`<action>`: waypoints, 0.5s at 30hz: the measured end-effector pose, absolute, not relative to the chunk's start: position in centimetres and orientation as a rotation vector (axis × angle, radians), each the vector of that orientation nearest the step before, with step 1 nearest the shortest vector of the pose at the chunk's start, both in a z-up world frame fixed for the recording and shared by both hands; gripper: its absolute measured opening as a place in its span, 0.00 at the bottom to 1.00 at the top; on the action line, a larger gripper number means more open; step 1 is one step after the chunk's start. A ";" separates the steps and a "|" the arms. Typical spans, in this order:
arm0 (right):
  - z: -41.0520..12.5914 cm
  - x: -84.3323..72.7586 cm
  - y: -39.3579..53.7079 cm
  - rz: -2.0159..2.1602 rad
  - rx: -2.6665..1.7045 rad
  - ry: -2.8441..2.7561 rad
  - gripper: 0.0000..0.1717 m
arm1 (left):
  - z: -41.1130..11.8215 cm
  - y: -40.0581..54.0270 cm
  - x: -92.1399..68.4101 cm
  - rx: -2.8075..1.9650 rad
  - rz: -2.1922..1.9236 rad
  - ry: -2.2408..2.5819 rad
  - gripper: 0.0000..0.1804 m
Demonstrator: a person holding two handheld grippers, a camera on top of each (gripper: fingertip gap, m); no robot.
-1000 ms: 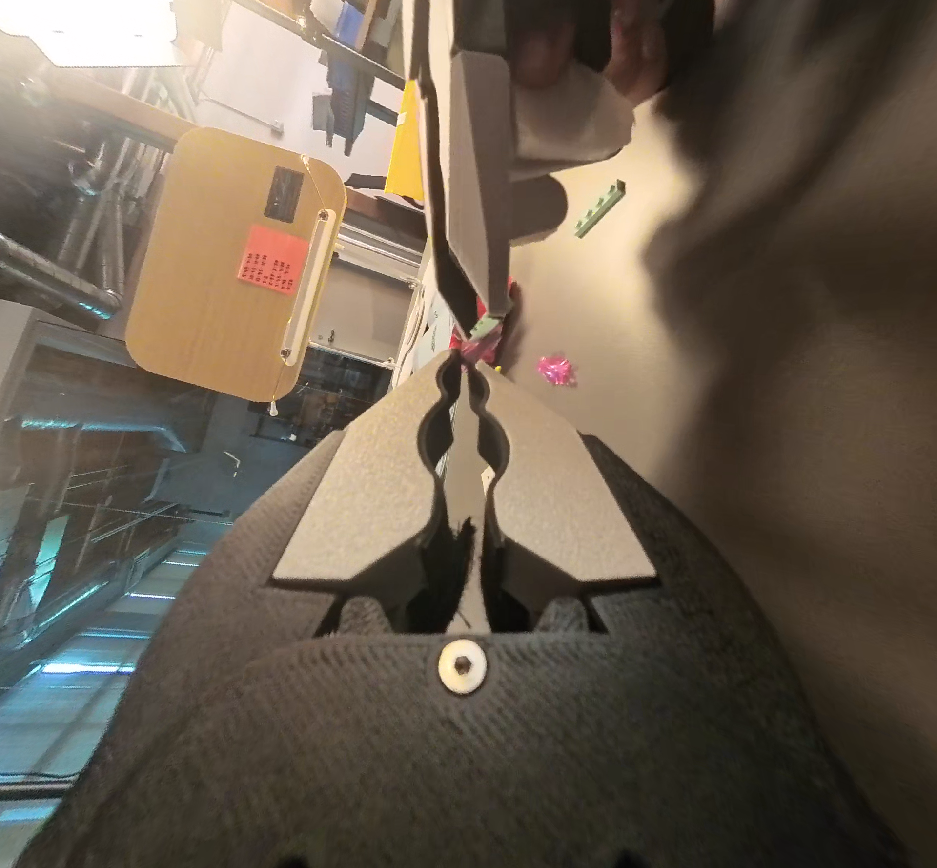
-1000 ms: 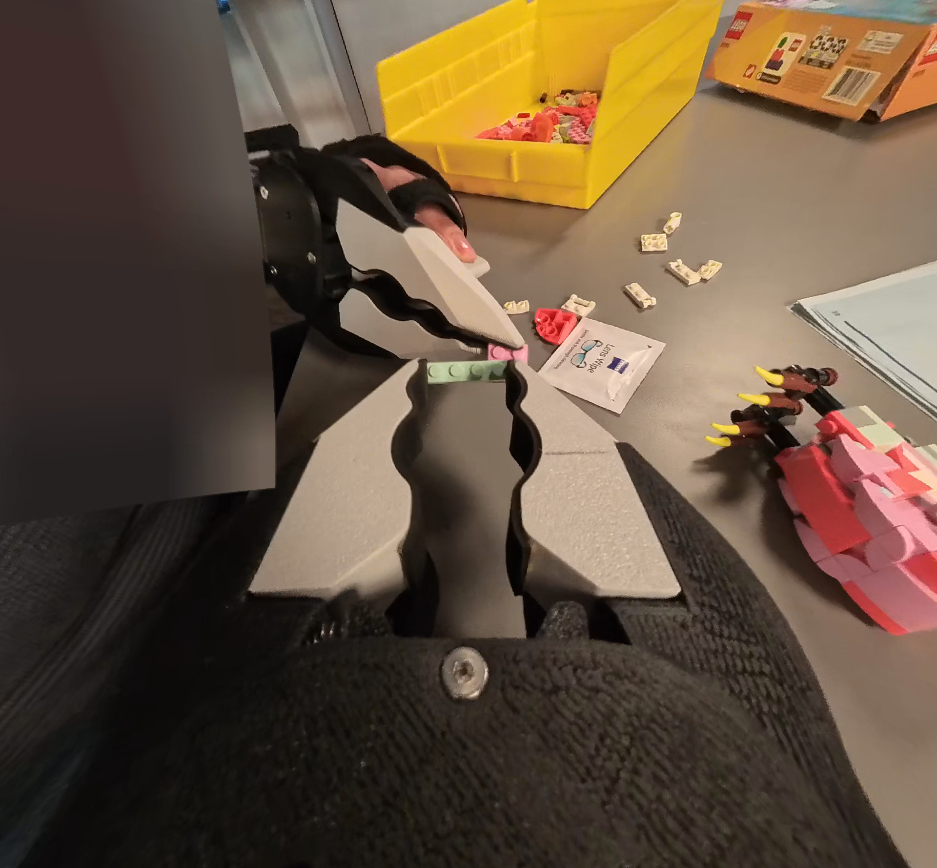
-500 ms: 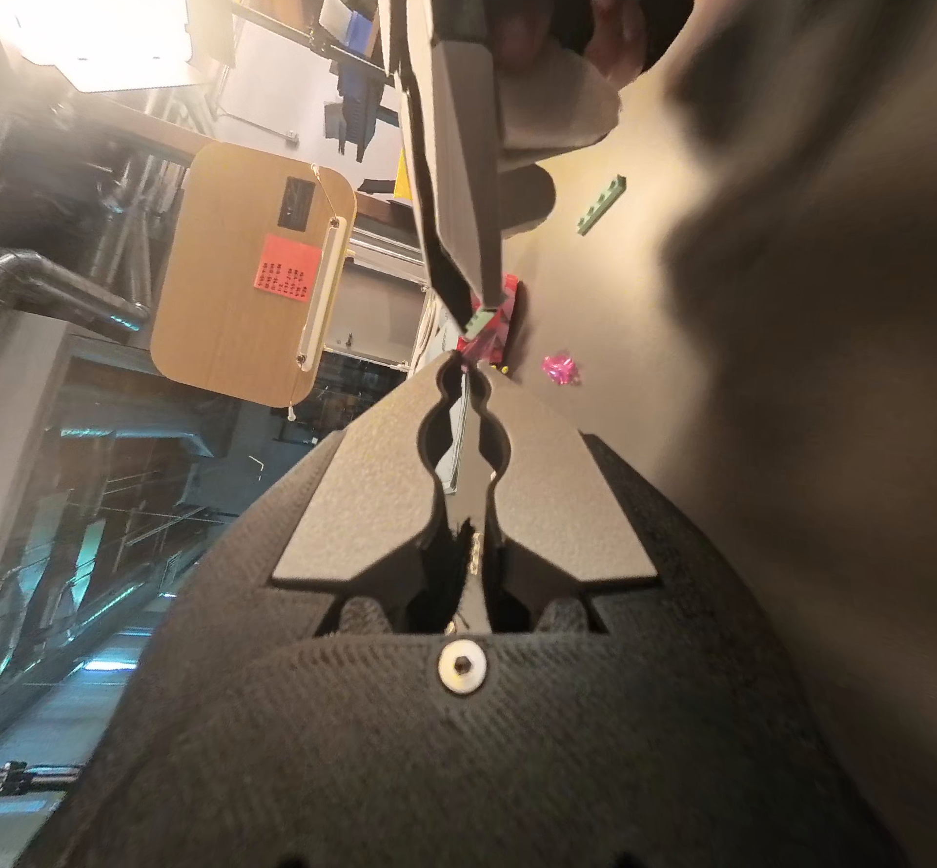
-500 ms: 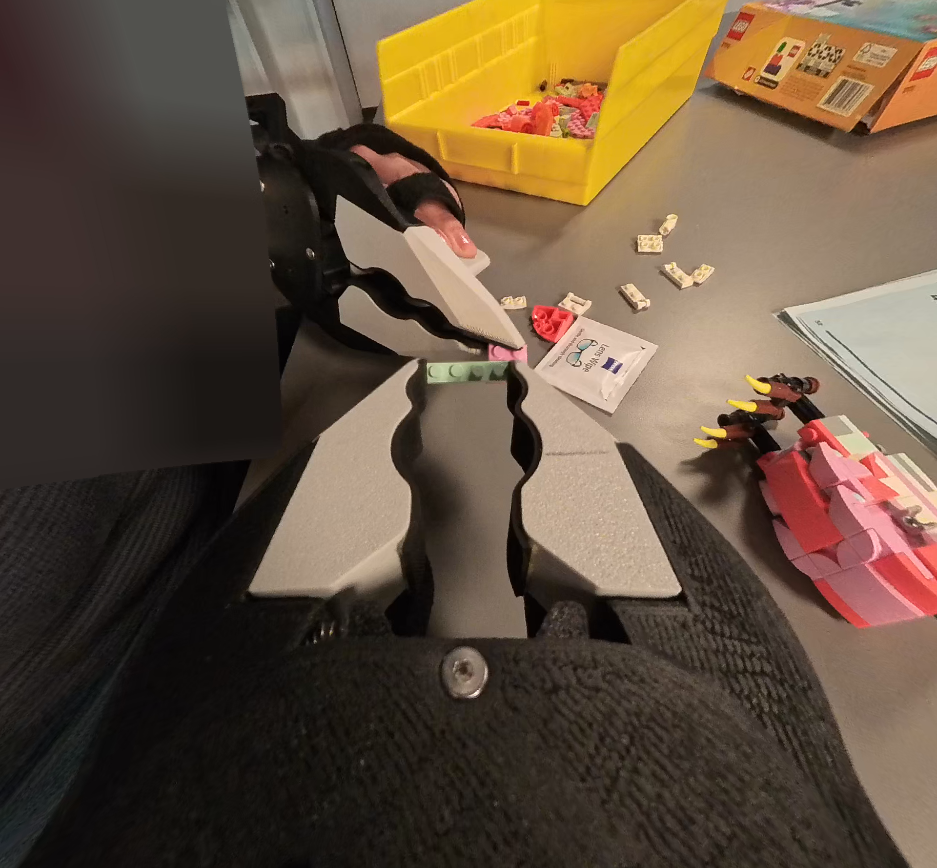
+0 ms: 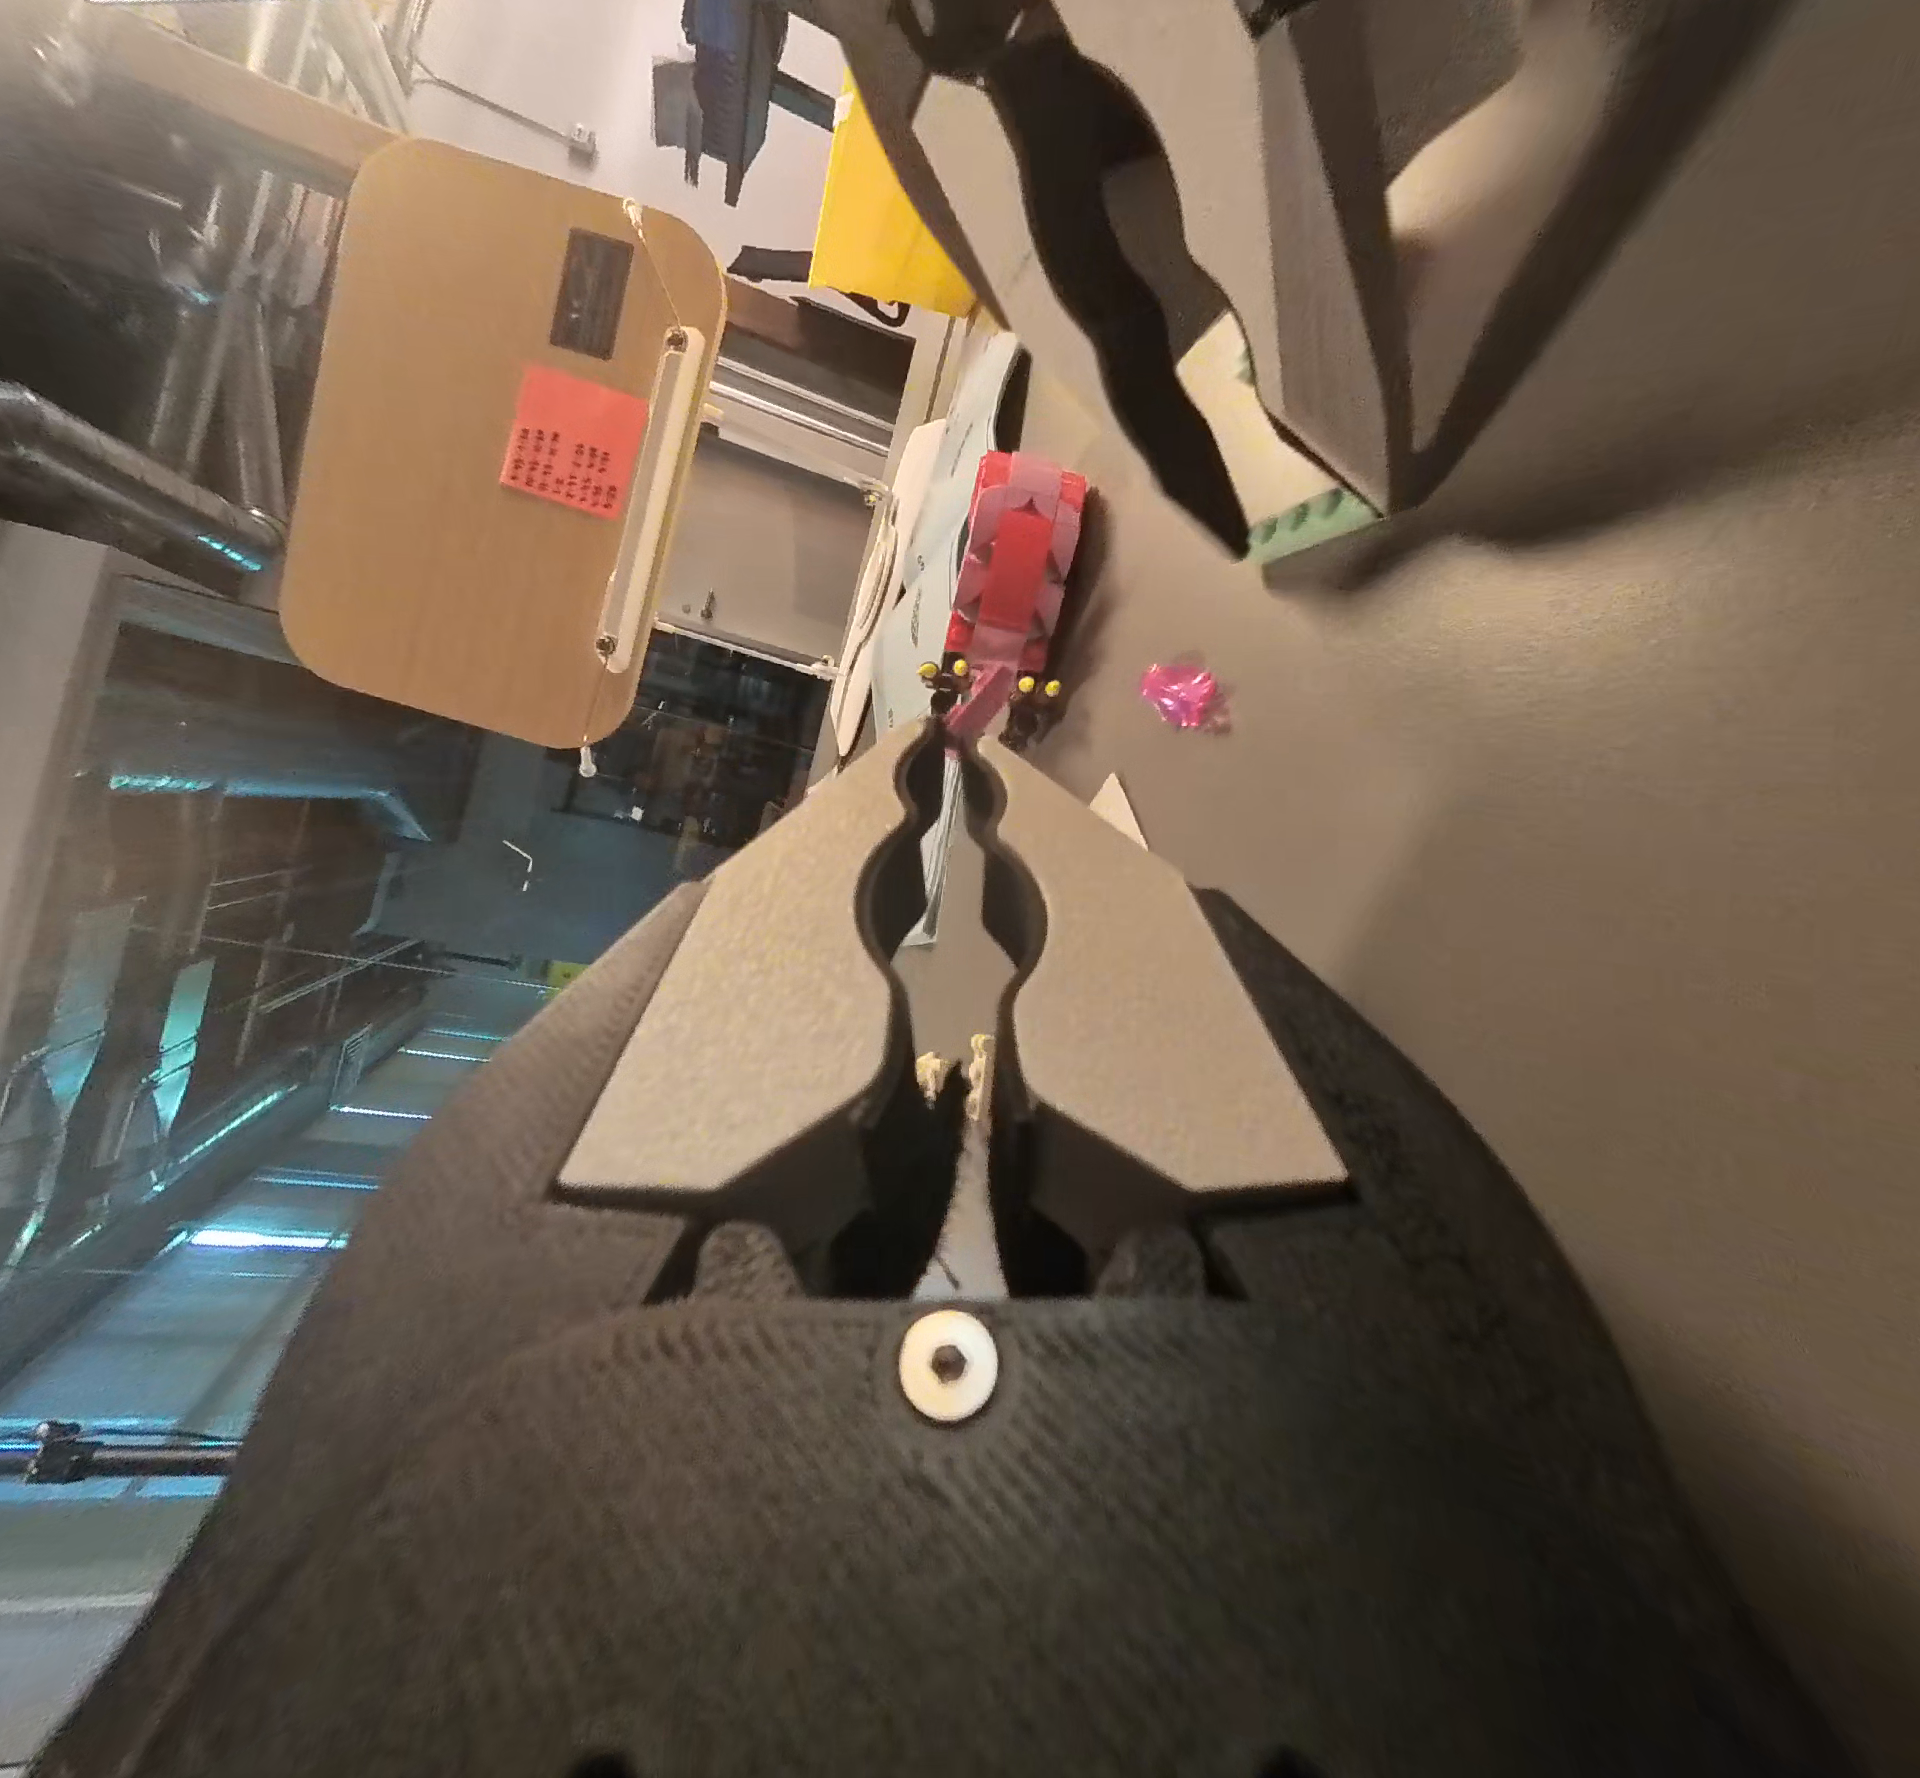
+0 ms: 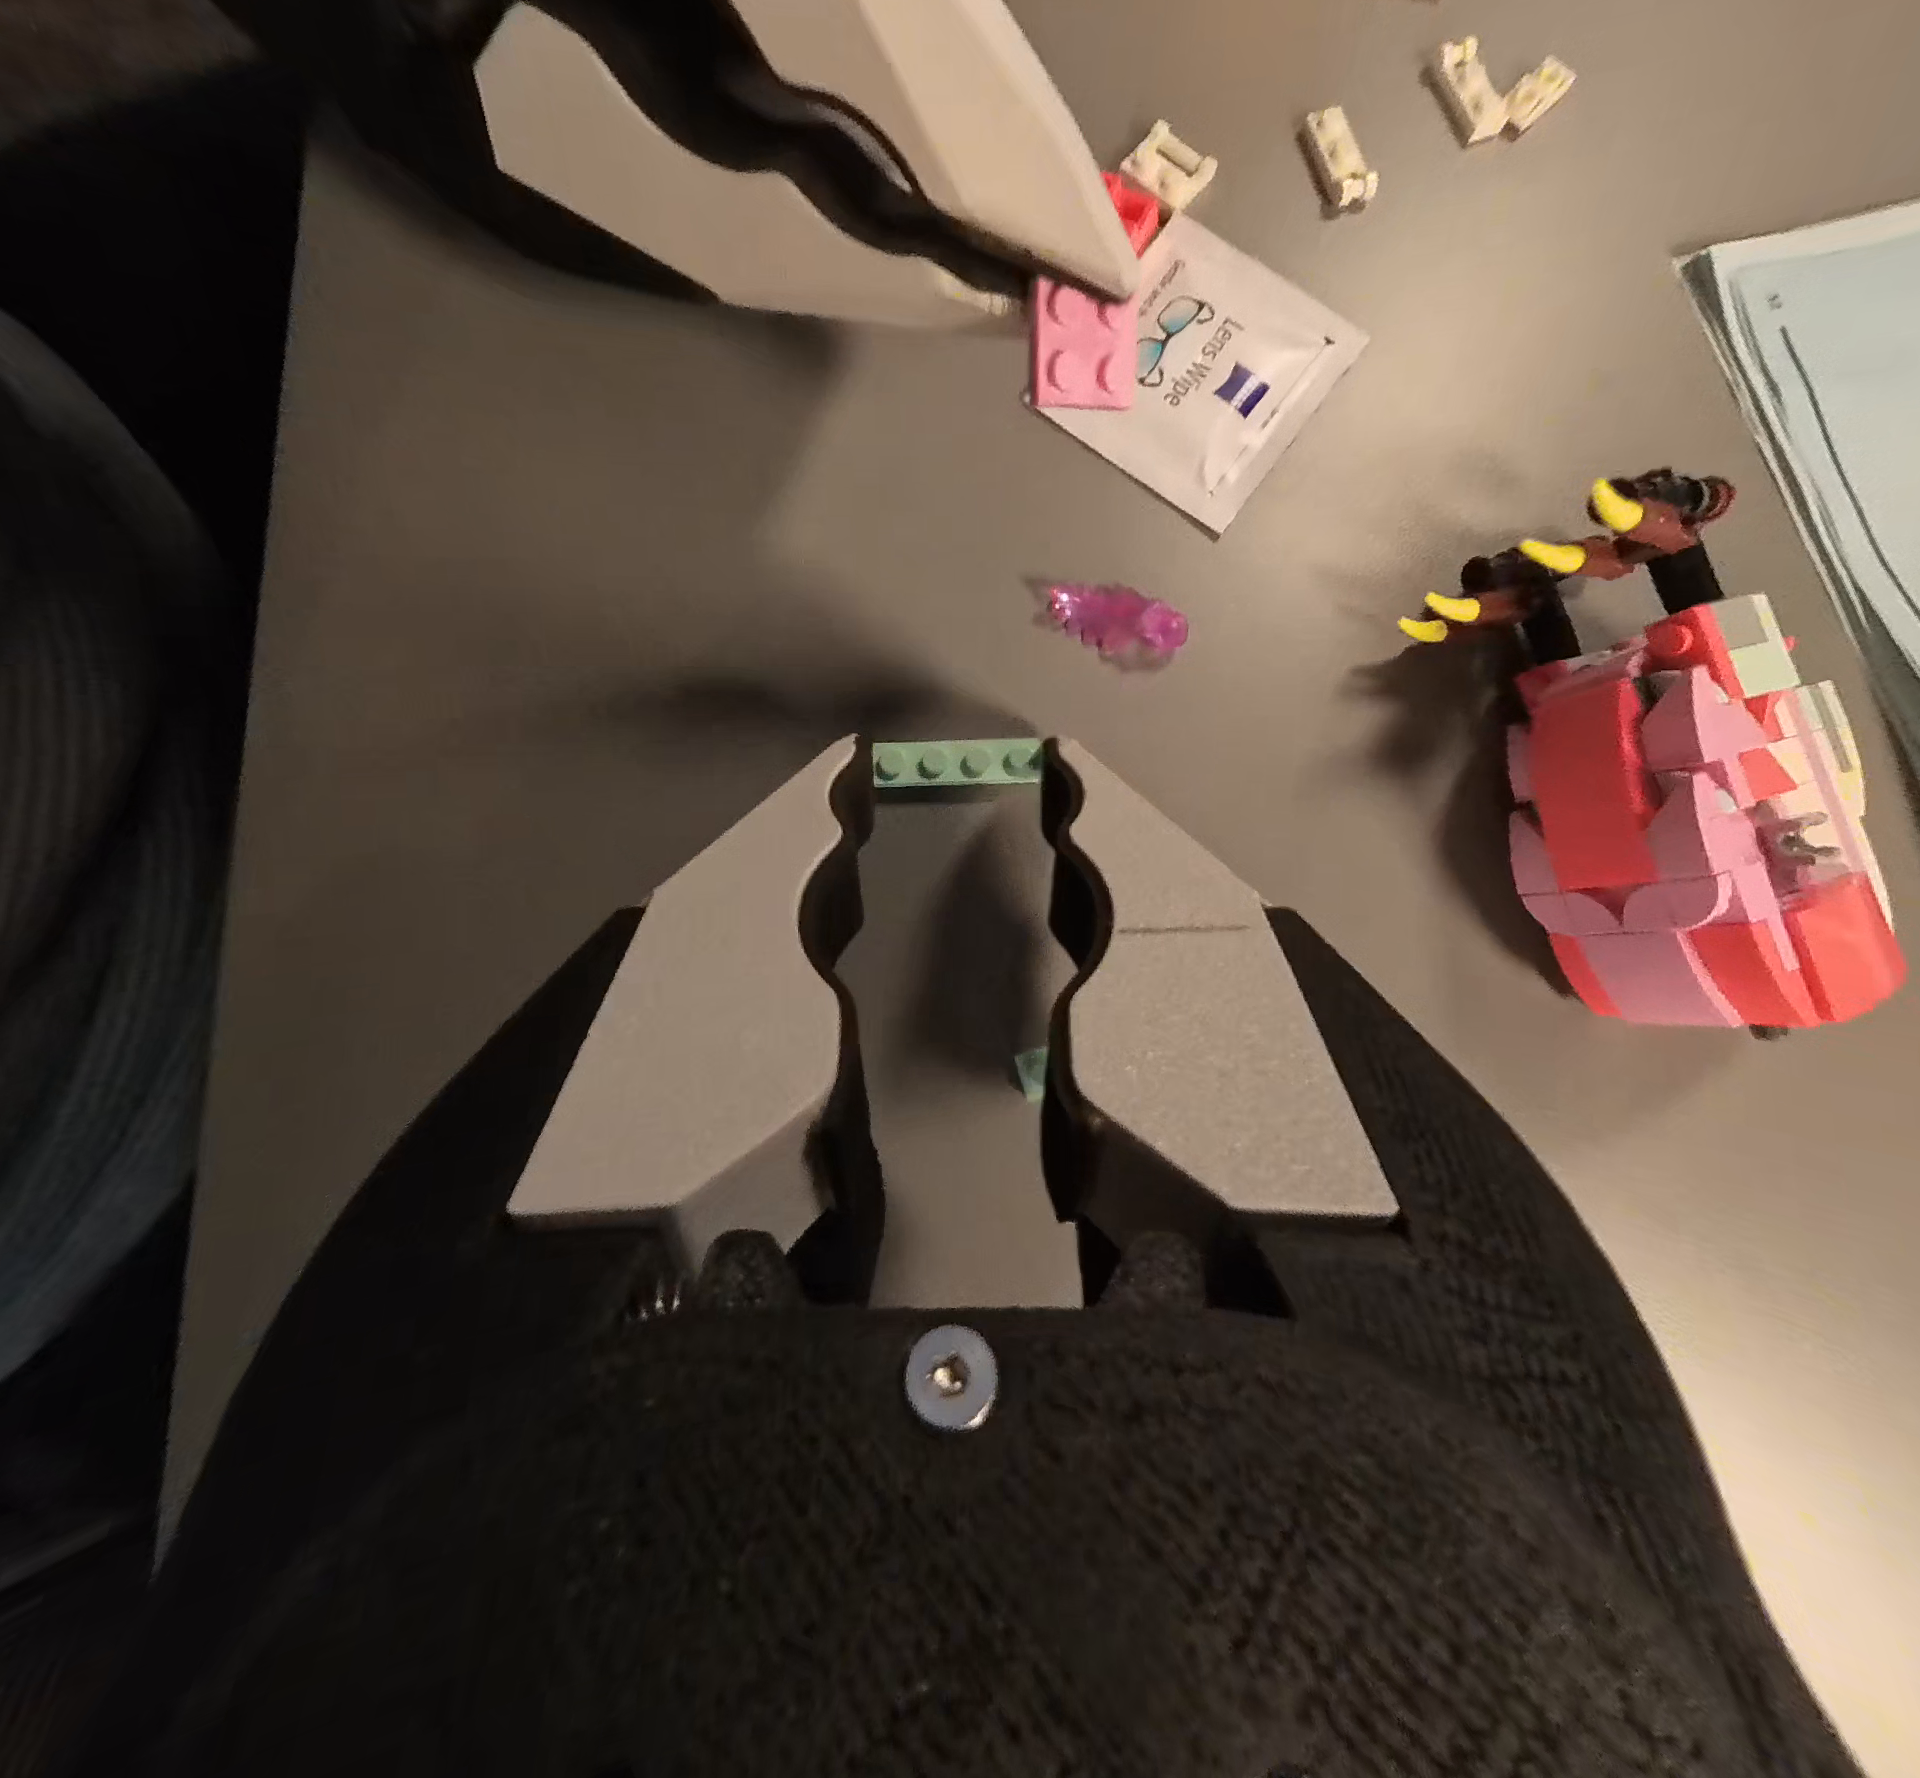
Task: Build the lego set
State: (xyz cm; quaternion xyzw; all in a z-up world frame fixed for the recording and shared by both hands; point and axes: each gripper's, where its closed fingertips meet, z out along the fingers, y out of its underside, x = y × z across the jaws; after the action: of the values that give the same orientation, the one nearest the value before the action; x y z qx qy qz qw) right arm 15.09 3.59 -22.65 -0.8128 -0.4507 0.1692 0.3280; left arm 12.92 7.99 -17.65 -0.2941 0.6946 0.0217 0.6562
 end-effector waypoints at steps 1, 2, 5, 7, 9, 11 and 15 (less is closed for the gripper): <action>-22.6 15.0 3.7 0.436 -2.126 -1.176 0.22 | -17.7 8.0 12.9 -0.667 0.049 1.575 0.01; -22.6 15.1 3.8 0.418 -2.129 -1.172 0.25 | -17.7 8.0 12.9 -0.670 0.048 1.576 0.01; -21.0 14.6 4.7 0.351 -2.040 -1.133 0.25 | -17.7 8.1 12.9 -0.682 0.042 1.572 0.01; -19.4 13.6 5.3 0.298 -1.932 -1.103 0.24 | -17.6 8.1 12.9 -0.689 0.037 1.567 0.01; -18.8 13.1 6.0 0.145 -1.846 -1.137 0.22 | -17.6 8.1 13.0 -0.697 0.031 1.563 0.01; -18.9 12.9 6.5 -0.022 -1.785 -1.193 0.21 | -17.6 7.9 13.1 -0.700 0.020 1.566 0.01; -18.1 12.6 7.0 -0.213 -1.655 -1.230 0.08 | -17.6 7.6 13.2 -0.708 0.001 1.566 0.01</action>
State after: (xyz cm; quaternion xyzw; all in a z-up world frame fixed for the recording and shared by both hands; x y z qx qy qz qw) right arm 12.62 7.03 -18.12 -0.6872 -0.5105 -0.0885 0.5093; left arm 13.17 7.62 -17.60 -0.3119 0.6902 0.0004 0.6529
